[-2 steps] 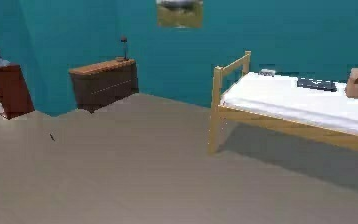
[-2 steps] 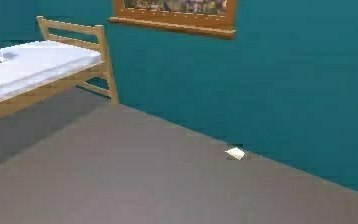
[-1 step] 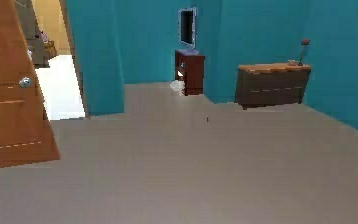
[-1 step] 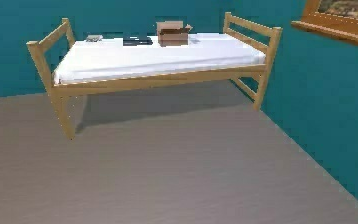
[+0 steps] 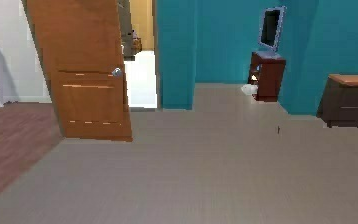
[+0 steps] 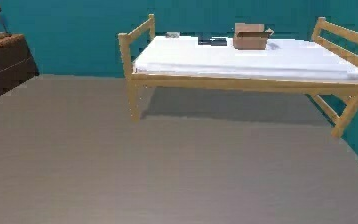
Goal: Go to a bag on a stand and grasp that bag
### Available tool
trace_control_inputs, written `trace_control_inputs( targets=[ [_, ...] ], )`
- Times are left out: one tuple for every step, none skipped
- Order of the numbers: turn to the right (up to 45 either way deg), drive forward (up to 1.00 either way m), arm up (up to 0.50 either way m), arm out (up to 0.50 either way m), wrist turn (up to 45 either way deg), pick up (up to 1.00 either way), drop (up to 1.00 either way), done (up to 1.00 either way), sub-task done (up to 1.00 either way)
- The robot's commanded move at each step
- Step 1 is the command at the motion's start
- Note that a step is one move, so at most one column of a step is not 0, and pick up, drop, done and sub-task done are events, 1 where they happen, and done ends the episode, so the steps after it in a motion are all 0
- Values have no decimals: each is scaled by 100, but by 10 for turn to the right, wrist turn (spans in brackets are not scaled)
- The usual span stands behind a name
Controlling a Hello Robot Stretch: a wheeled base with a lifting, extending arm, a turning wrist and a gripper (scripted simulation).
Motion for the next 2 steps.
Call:
trace_control_inputs(
  targets=[
    [0,100,0,0,0,0,0,0,0],
    [0,85,0,0,0,0,0,0,0]
  ],
)
